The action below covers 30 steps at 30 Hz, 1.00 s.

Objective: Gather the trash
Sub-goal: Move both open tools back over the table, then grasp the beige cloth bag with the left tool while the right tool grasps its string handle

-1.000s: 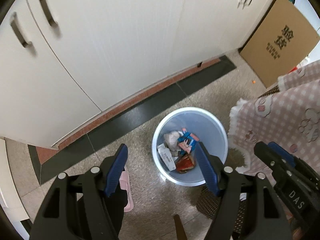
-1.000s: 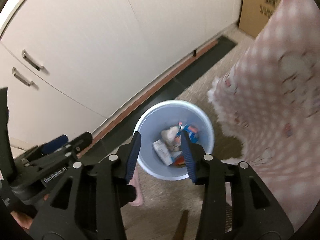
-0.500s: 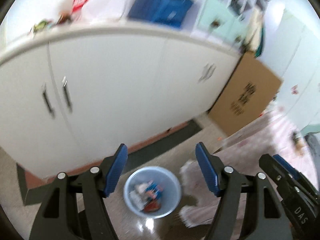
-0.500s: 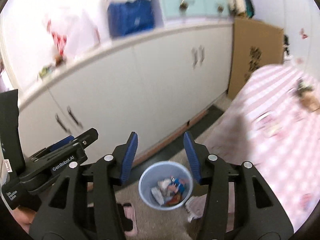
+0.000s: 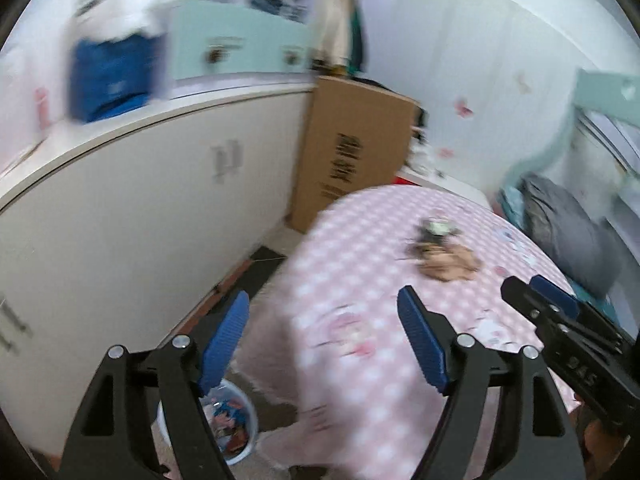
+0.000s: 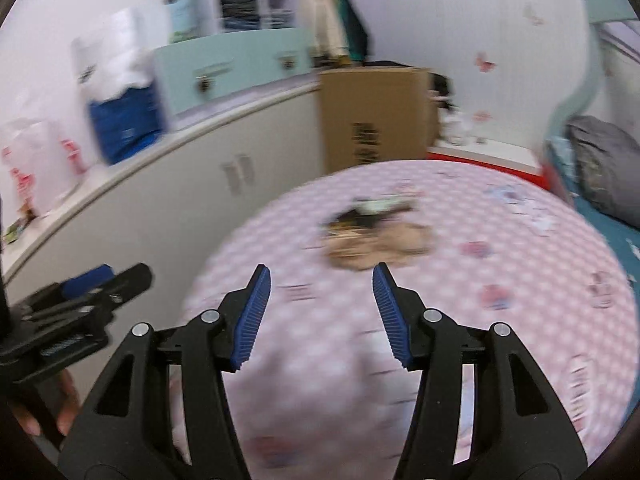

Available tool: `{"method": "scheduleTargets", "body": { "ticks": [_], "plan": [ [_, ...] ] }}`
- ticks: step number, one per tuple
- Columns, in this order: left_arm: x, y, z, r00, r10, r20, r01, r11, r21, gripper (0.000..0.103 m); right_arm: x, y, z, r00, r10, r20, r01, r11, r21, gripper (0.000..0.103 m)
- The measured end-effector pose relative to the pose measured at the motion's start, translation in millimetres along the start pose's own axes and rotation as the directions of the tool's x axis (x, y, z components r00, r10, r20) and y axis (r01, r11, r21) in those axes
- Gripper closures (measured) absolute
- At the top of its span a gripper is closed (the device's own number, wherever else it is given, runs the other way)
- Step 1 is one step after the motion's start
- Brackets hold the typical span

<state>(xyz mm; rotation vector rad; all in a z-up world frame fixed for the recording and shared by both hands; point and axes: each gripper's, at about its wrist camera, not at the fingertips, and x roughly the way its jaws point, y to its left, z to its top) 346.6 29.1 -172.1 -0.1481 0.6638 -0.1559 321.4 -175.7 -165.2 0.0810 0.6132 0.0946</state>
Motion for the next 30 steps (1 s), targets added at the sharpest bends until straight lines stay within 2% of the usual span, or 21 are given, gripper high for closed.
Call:
{"method": "scheduleTargets", "body": {
  "ticks": [3, 5, 9, 12, 18, 20, 21, 26, 27, 28, 30],
  "plan": [
    [27.9, -34.7, 10.2, 0.997, -0.073, -0.03, 0.074, 0.997, 0.031, 0.028, 10.0, -43.5, 3.9, 0.998, -0.062, -0.021, 0.063, 0.997, 0.038, 0.05],
    [46.8, -49.7, 14.5, 0.994, -0.098, -0.052, 0.099, 0.995, 0.027, 0.028, 19.8, -62.9, 6.1, 0.996, -0.08, -0.042, 0.083, 0.995, 0.06, 0.05],
    [84.6, -70.2, 19.3, 0.992, -0.085, -0.094, 0.087, 0.996, 0.021, 0.028, 47.6, -103.7, 11.6, 0.991, -0.083, -0.107, 0.097, 0.986, 0.134, 0.054],
    [105.4, -76.0, 20.9, 0.991, -0.077, -0.113, 0.079, 0.997, 0.017, 0.028, 71.3, -116.8, 17.3, 0.987, -0.045, -0.152, 0.073, 0.981, 0.179, 0.061],
    [131.1, -77.7, 22.8, 0.987, -0.084, -0.139, 0.087, 0.996, 0.018, 0.028, 114.2, -115.2, 28.1, 0.979, -0.012, -0.206, 0.047, 0.985, 0.168, 0.065],
    [137.0, -79.0, 22.1, 0.985, -0.09, -0.15, 0.094, 0.995, 0.02, 0.035, 123.2, -111.4, 28.8, 0.971, -0.066, -0.228, 0.097, 0.987, 0.127, 0.068],
    [141.4, -79.1, 21.4, 0.981, -0.098, -0.167, 0.102, 0.995, 0.018, 0.043, 127.5, -111.8, 28.2, 0.968, -0.082, -0.236, 0.112, 0.986, 0.121, 0.069],
    [158.5, -80.1, 20.2, 0.971, -0.118, -0.206, 0.122, 0.992, 0.008, 0.055, 132.8, -107.9, 30.5, 0.962, -0.108, -0.251, 0.127, 0.99, 0.063, 0.076],
    [160.8, -80.1, 19.5, 0.969, -0.125, -0.212, 0.129, 0.992, 0.002, 0.061, 133.1, -104.9, 30.2, 0.96, -0.115, -0.254, 0.13, 0.991, 0.041, 0.077],
    [162.6, -80.3, 18.5, 0.966, -0.135, -0.22, 0.137, 0.991, -0.003, 0.076, 134.2, -104.1, 31.1, 0.959, -0.119, -0.256, 0.13, 0.991, 0.029, 0.082],
    [166.7, -80.2, 17.8, 0.955, -0.164, -0.245, 0.164, 0.986, -0.021, 0.09, 134.2, -104.0, 31.4, 0.96, -0.103, -0.26, 0.114, 0.993, 0.025, 0.091]
  ]
}}
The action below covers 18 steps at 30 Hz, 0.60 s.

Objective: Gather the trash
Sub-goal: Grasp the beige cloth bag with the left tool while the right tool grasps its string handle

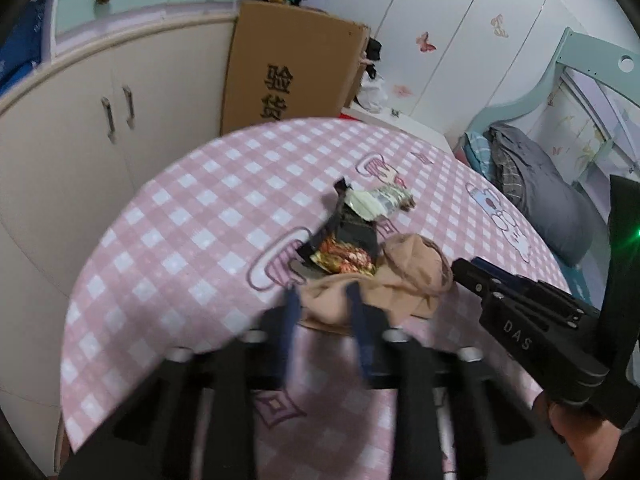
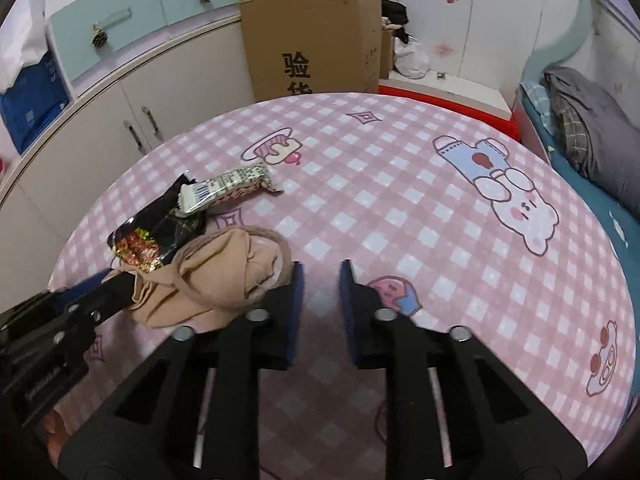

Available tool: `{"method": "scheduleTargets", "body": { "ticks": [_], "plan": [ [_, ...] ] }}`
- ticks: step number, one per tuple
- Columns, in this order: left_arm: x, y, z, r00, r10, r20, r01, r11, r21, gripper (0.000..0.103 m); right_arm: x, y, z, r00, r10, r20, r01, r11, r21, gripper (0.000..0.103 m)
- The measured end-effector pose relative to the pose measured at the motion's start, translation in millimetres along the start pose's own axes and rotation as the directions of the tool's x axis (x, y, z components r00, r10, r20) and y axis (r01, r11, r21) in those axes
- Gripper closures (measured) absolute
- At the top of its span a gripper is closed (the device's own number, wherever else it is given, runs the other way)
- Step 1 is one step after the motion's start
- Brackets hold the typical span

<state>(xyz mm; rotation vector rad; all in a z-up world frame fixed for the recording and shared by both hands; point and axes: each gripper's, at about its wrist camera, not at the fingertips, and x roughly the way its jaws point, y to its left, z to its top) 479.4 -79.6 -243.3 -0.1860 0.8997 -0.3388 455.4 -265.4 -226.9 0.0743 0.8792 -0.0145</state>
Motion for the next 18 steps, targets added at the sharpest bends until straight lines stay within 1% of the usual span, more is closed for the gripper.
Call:
{"method": "scheduleTargets", "body": {
  "ticks": [1, 3, 4, 5, 7, 10, 13, 16, 18],
  "plan": [
    [-0.2, -0.1, -0.4, 1.0, -0.008, -0.004, 0.008, 1.0, -0.003, 0.094, -0.4, -2.7, -0.1, 1.0, 0.01, -0.003, -0.01, 1.0, 0.014, 0.092],
    [-3.6, -0.8, -1.6, 1.0, -0.009, -0.001, 0.009, 1.0, 0.005, 0.096, -5.2, -16.0, 1.3, 0.998, 0.063, 0.014, -0.064, 0.993, 0.101, 0.091],
    [-5.5, -1.2, -2.5, 1.0, -0.009, 0.001, 0.009, 1.0, 0.012, 0.097, -8.8, -20.2, 2.3, 0.998, 0.063, 0.03, -0.067, 0.99, 0.128, 0.091],
    [-8.1, -1.9, -3.3, 1.0, -0.004, 0.006, 0.004, 1.0, 0.018, 0.097, -11.9, -22.0, 3.3, 0.997, 0.064, 0.04, -0.069, 0.988, 0.137, 0.091],
    [-13.5, -1.7, -4.0, 1.0, -0.007, 0.015, 0.006, 1.0, 0.023, 0.097, -16.1, -20.0, 6.3, 0.995, 0.094, 0.042, -0.098, 0.987, 0.131, 0.091],
    [-17.2, -2.1, -3.9, 1.0, -0.012, 0.016, 0.011, 1.0, 0.028, 0.097, -14.1, -7.4, 8.7, 0.997, 0.07, 0.02, -0.072, 0.994, 0.087, 0.091],
    [-17.8, -3.1, -3.6, 1.0, -0.011, 0.015, 0.011, 1.0, 0.028, 0.097, -6.1, 0.6, 8.6, 0.999, 0.05, -0.014, -0.049, 0.996, 0.068, 0.091],
    [-17.5, -1.9, -2.6, 1.0, -0.016, 0.012, 0.016, 1.0, 0.026, 0.096, 2.1, 8.0, 7.4, 0.999, 0.009, -0.04, -0.008, 0.999, 0.037, 0.091],
    [-17.3, -1.3, -2.3, 1.0, -0.005, 0.018, 0.004, 1.0, 0.023, 0.096, 3.8, 9.2, 7.2, 0.999, 0.001, -0.042, 0.001, 1.0, 0.03, 0.089]
  ]
}}
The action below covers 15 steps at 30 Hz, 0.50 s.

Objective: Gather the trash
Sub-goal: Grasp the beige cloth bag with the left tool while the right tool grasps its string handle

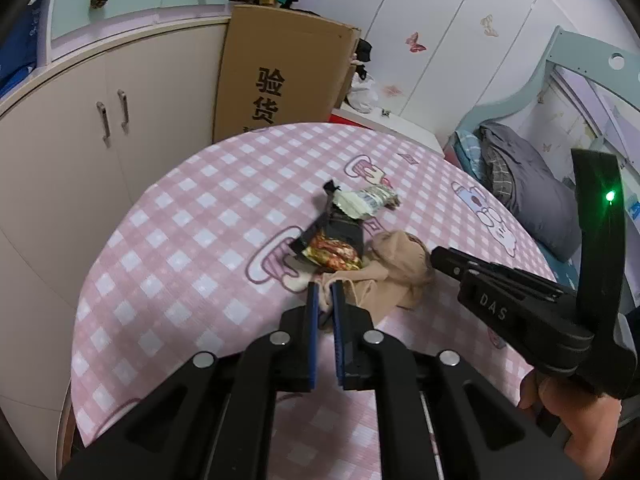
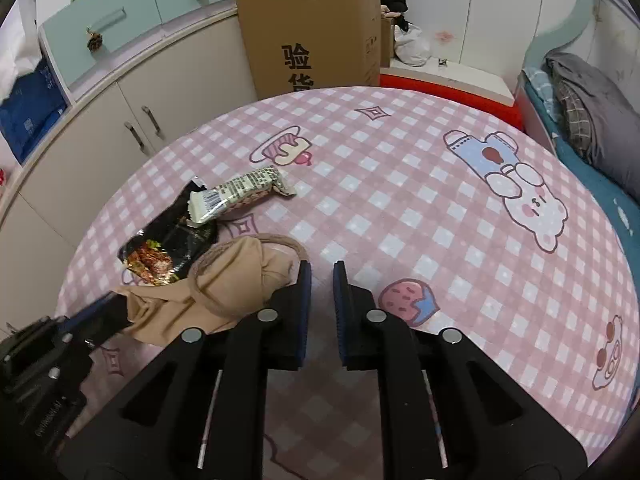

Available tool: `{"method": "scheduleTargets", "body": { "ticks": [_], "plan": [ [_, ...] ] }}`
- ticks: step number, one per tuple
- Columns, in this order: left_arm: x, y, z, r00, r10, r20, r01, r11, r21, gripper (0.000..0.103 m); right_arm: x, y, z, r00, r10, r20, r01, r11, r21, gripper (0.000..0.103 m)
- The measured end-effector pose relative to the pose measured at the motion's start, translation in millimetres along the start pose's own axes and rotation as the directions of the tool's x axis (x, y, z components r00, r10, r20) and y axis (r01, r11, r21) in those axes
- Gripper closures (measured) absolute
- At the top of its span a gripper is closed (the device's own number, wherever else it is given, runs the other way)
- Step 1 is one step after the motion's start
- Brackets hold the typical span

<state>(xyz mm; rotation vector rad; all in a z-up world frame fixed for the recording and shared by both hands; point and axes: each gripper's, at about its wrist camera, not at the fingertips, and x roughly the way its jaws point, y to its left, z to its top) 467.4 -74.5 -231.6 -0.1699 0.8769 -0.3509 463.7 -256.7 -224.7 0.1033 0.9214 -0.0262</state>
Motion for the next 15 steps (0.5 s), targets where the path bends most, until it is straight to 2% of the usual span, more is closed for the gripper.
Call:
{"method": "scheduleTargets", "body": {
  "ticks": [4, 6, 12, 13, 14, 15],
  "plan": [
    [3.6, 2.5, 0.9, 1.0, -0.002, -0.009, 0.002, 1.0, -0.008, 0.095, 1.6, -1.1, 1.1, 1.0, 0.018, -0.014, -0.018, 1.0, 0.0, 0.086],
    [6.0, 2.9, 0.8, 1.0, -0.003, -0.014, 0.003, 1.0, -0.011, 0.095, 1.6, -6.8, 2.4, 0.999, 0.044, -0.024, -0.043, 0.998, 0.034, 0.077],
    [12.9, 0.9, -1.7, 0.999, -0.016, -0.035, 0.015, 1.0, -0.012, 0.095, 3.4, 4.5, 1.6, 1.0, -0.004, -0.013, 0.004, 1.0, -0.025, 0.074],
    [13.2, -0.1, -1.8, 0.999, -0.016, -0.034, 0.016, 1.0, -0.01, 0.096, 3.7, 6.8, 1.2, 1.0, -0.023, -0.012, 0.023, 0.999, -0.041, 0.078],
    [12.4, -1.0, -2.1, 0.999, -0.013, -0.029, 0.012, 1.0, -0.004, 0.097, 3.9, 8.9, 0.6, 0.999, -0.042, -0.007, 0.042, 0.998, -0.057, 0.09],
    [10.2, -2.8, -2.7, 1.0, -0.005, -0.019, 0.005, 1.0, 0.005, 0.098, 4.1, 11.1, -1.1, 0.997, -0.071, 0.008, 0.072, 0.994, -0.085, 0.096]
  ]
}}
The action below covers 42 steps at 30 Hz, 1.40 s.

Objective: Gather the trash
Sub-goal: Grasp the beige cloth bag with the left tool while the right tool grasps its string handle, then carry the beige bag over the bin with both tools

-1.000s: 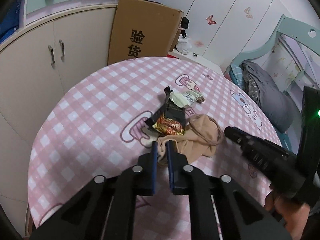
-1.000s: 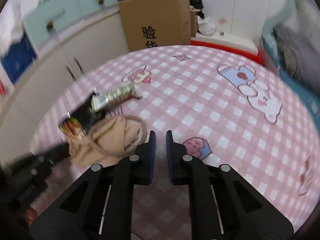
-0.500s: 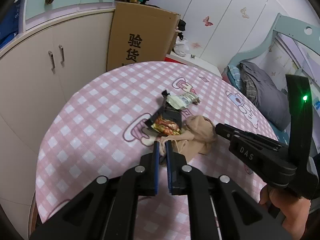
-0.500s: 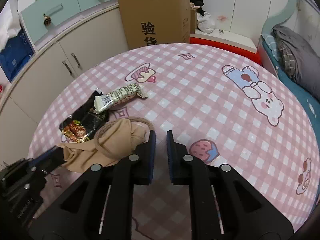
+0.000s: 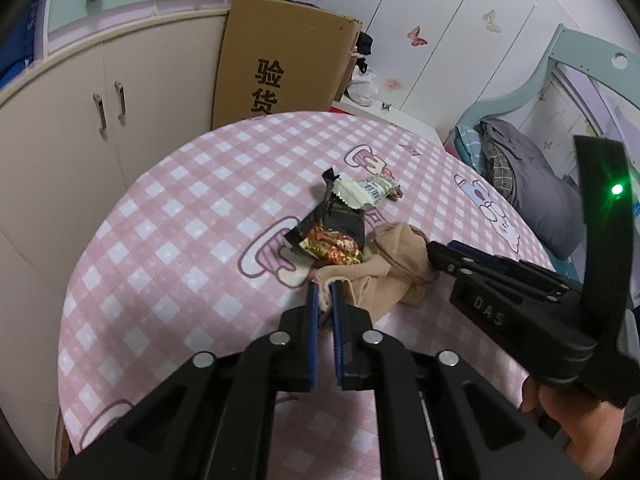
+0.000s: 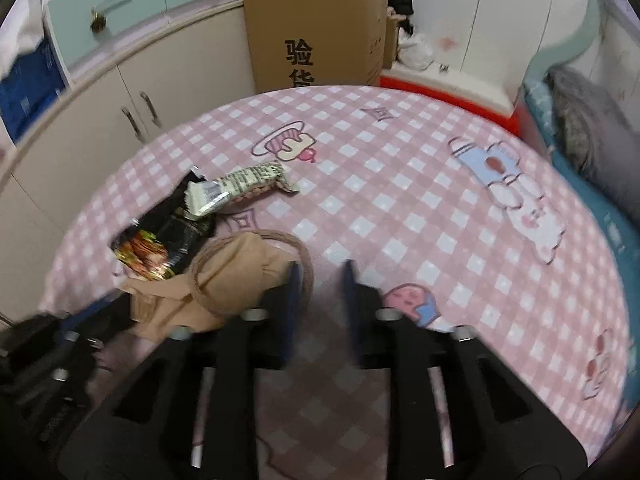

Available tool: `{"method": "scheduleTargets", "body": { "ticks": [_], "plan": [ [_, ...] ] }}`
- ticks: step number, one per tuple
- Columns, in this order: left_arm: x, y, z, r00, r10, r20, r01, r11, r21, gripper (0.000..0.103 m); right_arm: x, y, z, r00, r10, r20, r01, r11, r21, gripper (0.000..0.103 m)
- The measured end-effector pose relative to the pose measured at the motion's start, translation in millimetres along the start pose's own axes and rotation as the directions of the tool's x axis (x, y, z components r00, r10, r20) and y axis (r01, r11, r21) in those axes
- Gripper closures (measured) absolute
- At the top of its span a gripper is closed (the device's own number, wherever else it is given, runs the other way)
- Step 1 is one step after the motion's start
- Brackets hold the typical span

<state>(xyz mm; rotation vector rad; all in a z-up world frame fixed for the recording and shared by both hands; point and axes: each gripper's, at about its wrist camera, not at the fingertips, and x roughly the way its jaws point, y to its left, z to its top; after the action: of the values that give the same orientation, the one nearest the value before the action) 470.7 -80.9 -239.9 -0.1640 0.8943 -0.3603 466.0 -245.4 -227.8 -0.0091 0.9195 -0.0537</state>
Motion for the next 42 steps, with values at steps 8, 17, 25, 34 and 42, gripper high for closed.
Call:
{"method": "scheduleTargets", "body": {
  "ticks": [8, 17, 25, 34, 42],
  "plan": [
    [-42.7, 4.6, -5.9, 0.997, -0.032, 0.077, 0.032, 0.999, 0.002, 0.099, -44.2, -14.2, -3.2, 0.992, 0.059, 0.116, -0.064, 0.997, 0.042, 0.1],
    [-146.2, 52.7, -29.4, 0.976, 0.017, 0.216, -0.001, 0.997, -0.074, 0.099, -132.3, 18.7, -10.7, 0.955, 0.169, 0.242, -0.171, 0.985, -0.013, 0.1],
    [-244.3, 126.2, -74.4, 0.938, 0.135, 0.318, -0.084, 0.982, -0.168, 0.099, -177.2, 121.2, -43.8, 0.917, 0.324, 0.234, -0.285, 0.94, -0.188, 0.1],
    [-240.5, 222.2, -142.7, 0.943, 0.281, 0.176, -0.221, 0.929, -0.298, 0.099, -149.7, 258.2, -102.8, 0.908, 0.406, 0.099, -0.349, 0.867, -0.357, 0.1],
    [-170.0, 289.7, -204.8, 0.943, 0.333, -0.032, -0.32, 0.87, -0.376, 0.099, -64.8, 342.6, -162.8, 0.923, 0.379, -0.069, -0.373, 0.831, -0.413, 0.1]
  ]
}}
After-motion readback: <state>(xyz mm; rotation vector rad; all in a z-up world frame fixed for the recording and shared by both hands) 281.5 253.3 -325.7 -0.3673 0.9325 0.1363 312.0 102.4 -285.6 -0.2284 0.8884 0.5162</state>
